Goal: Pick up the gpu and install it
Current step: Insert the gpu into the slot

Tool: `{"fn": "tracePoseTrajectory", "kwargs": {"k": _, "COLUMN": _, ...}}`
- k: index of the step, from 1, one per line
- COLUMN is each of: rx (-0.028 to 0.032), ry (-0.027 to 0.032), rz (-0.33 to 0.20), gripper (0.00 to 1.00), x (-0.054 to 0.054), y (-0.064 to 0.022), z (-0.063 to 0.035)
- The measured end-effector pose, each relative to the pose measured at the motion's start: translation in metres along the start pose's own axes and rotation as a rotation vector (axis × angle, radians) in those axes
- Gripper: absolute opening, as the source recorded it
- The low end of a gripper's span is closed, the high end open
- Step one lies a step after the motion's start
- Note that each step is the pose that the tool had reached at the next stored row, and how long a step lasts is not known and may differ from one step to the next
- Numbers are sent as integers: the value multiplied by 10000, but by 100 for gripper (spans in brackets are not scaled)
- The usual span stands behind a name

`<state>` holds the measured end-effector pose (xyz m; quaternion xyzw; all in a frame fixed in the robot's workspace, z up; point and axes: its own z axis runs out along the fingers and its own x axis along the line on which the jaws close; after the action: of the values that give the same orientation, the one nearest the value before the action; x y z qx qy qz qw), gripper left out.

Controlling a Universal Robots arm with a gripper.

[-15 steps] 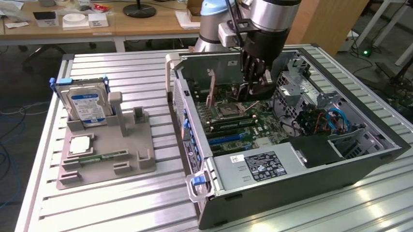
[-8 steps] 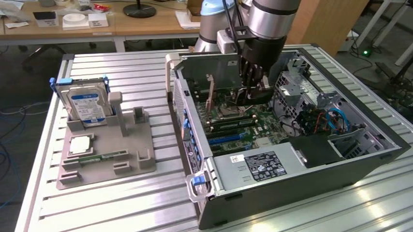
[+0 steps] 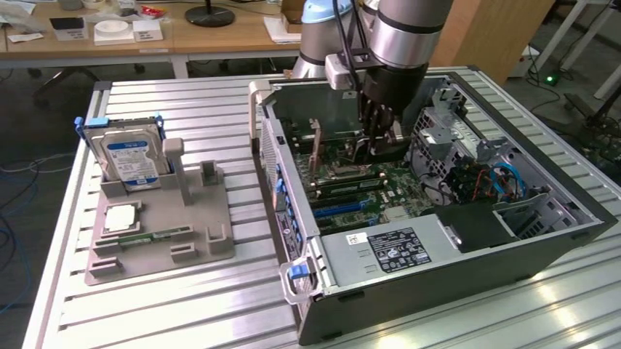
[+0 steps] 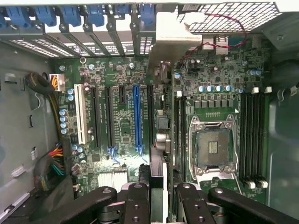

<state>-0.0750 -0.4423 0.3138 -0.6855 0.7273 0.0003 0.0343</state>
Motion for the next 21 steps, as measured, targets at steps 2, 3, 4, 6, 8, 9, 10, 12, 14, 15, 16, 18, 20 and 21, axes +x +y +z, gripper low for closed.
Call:
{"fn": "tracePoseTrajectory", "kwargs": {"k": 2, "rx": -25, "ry": 12, "rz": 2, "gripper": 27, "x": 5, "y": 3, "z": 23}}
{"fn": "tracePoseTrajectory", "kwargs": {"k": 3, "rx": -28, "ry": 13, "rz": 3, "gripper": 27, "x": 10, "y": 9, "z": 32}}
{"fn": "tracePoseTrajectory", "kwargs": {"k": 4, "rx": -32, "ry": 11, "rz": 2, "gripper": 27, "x": 14, "y": 27, "z": 44}}
{"fn": "tracePoseTrajectory", "kwargs": {"k": 6, "rx": -40, "ry": 11, "rz": 2, "gripper": 27, "x": 20, "y": 66, "z": 65}}
{"fn": "tracePoseTrajectory", "kwargs": {"k": 8, "rx": -56, "ry": 16, "rz": 2, "gripper": 27, "x": 32, "y": 91, "z": 97}}
{"fn": "tracePoseTrajectory", "kwargs": {"k": 9, "rx": -59, "ry": 24, "rz": 0, "gripper": 27, "x": 47, "y": 92, "z": 107}}
{"fn": "tracePoseTrajectory", "kwargs": {"k": 10, "rx": -58, "ry": 29, "rz": 1, "gripper": 27, "x": 66, "y": 92, "z": 117}}
{"fn": "tracePoseTrajectory", "kwargs": {"k": 12, "rx": -56, "ry": 43, "rz": 1, "gripper": 27, "x": 102, "y": 91, "z": 133}}
{"fn": "tracePoseTrajectory", "kwargs": {"k": 14, "rx": -54, "ry": 94, "rz": -1, "gripper": 27, "x": 128, "y": 90, "z": 139}}
{"fn": "tracePoseTrajectory", "kwargs": {"k": 15, "rx": -49, "ry": 156, "rz": -1, "gripper": 27, "x": 131, "y": 90, "z": 142}}
{"fn": "tracePoseTrajectory", "kwargs": {"k": 16, "rx": -44, "ry": 263, "rz": -7, "gripper": 27, "x": 131, "y": 90, "z": 143}}
{"fn": "tracePoseTrajectory", "kwargs": {"k": 18, "rx": -37, "ry": 358, "rz": -15, "gripper": 27, "x": 133, "y": 89, "z": 156}}
{"fn": "tracePoseTrajectory", "kwargs": {"k": 20, "rx": -38, "ry": 357, "rz": -15, "gripper": 27, "x": 133, "y": 90, "z": 163}}
{"fn": "tracePoseTrajectory", "kwargs": {"k": 21, "rx": -38, "ry": 337, "rz": -13, "gripper": 27, "x": 133, "y": 91, "z": 172}}
